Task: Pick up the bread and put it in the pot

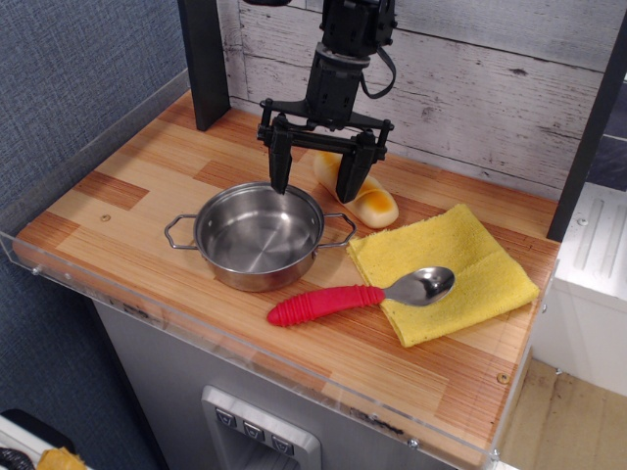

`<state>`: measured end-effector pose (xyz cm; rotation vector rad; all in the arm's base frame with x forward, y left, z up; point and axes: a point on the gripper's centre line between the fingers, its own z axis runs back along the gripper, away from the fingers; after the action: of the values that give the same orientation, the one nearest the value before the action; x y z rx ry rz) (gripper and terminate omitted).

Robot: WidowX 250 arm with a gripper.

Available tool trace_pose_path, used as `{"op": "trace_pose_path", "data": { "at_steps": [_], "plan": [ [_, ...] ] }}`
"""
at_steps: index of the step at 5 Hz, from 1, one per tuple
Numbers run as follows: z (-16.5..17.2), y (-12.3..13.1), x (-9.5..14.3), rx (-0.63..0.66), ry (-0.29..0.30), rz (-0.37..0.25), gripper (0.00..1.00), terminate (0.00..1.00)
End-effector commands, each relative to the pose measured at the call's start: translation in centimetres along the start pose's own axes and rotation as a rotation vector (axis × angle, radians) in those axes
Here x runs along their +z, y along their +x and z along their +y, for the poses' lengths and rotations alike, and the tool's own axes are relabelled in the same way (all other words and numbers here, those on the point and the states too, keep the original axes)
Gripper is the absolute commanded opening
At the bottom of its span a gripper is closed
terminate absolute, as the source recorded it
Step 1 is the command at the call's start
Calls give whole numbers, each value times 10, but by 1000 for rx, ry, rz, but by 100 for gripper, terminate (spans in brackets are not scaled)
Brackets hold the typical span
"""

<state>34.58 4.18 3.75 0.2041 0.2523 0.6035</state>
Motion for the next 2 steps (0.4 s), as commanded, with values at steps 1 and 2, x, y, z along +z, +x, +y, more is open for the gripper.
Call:
{"op": "trace_pose_path", "data": {
  "at_steps": [1,2],
  "plan": [
    [0,-1,14,8,-21,-35,100,0],
    [-4,1,21,-19,-21,-64,100,0]
  ]
}}
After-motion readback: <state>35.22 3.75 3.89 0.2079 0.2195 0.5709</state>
